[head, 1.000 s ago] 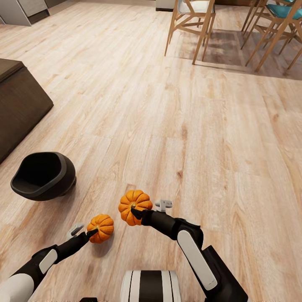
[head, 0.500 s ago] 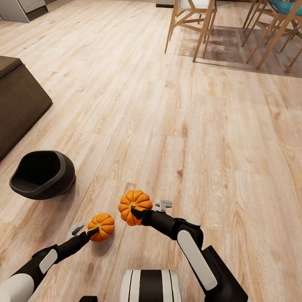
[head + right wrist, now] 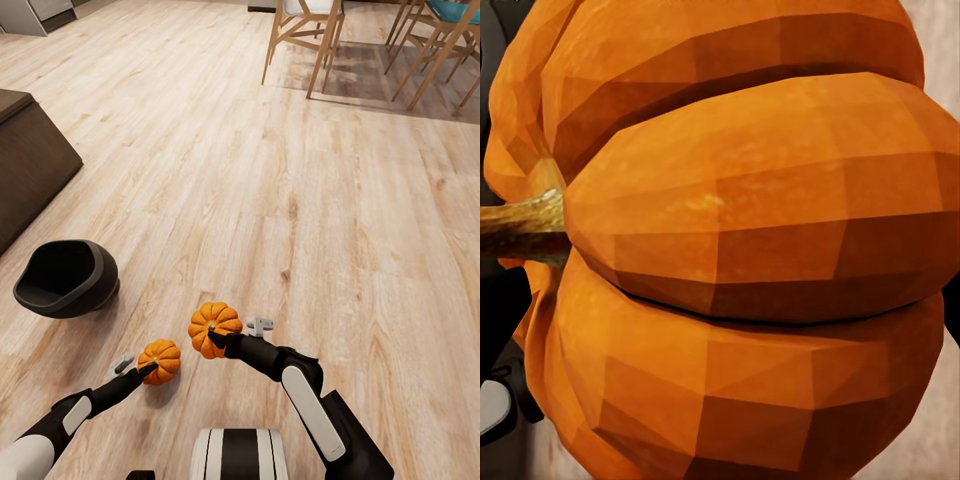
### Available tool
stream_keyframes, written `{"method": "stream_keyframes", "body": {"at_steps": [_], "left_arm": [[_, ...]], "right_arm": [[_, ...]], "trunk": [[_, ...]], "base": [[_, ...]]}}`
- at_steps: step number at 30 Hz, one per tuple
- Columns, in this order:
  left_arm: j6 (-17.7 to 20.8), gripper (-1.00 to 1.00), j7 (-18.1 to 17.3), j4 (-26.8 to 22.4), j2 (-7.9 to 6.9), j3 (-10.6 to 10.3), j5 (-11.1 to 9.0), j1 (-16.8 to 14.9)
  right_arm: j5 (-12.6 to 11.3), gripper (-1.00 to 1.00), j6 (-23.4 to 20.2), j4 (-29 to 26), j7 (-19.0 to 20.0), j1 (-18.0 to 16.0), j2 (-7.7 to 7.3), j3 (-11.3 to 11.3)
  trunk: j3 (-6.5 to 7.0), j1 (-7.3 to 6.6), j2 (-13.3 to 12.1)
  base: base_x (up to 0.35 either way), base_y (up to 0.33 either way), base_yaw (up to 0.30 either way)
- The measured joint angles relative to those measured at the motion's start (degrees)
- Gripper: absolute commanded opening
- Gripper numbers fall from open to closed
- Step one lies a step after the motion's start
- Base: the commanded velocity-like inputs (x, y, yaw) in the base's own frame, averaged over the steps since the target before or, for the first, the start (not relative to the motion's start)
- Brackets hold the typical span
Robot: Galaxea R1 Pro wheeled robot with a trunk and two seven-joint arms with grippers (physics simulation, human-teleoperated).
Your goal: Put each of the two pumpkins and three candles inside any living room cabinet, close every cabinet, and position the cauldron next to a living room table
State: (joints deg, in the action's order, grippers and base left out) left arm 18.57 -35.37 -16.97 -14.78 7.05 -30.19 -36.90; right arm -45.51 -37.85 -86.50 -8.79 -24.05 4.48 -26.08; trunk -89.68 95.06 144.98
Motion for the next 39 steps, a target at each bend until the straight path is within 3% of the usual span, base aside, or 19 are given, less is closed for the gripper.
{"method": "stream_keyframes", "body": {"at_steps": [15, 16, 39], "left_arm": [[-0.04, 1.0, 0.0, 0.0, 0.0, 0.0, 0.01, 0.0], [-0.04, -1.0, -0.01, 0.0, 0.01, -0.01, 0.0, 0.0], [0.12, -1.0, -0.12, -0.01, -0.08, -0.06, -0.27, 0.0]], "right_arm": [[-0.02, -1.0, -0.01, 0.0, 0.07, 0.0, 0.0, 0.0], [-0.01, -1.0, 0.0, 0.0, 0.08, 0.0, 0.0, 0.0], [0.0, -1.0, -0.02, 0.0, 0.06, 0.0, 0.0, 0.0]], "trunk": [[0.0, 0.0, 0.0], [0.0, 0.0, 0.0], [0.0, 0.0, 0.0]], "base": [[0.021, 0.005, 0.0], [0.05, 0.0, 0.0], [0.003, 0.0, 0.0]]}}
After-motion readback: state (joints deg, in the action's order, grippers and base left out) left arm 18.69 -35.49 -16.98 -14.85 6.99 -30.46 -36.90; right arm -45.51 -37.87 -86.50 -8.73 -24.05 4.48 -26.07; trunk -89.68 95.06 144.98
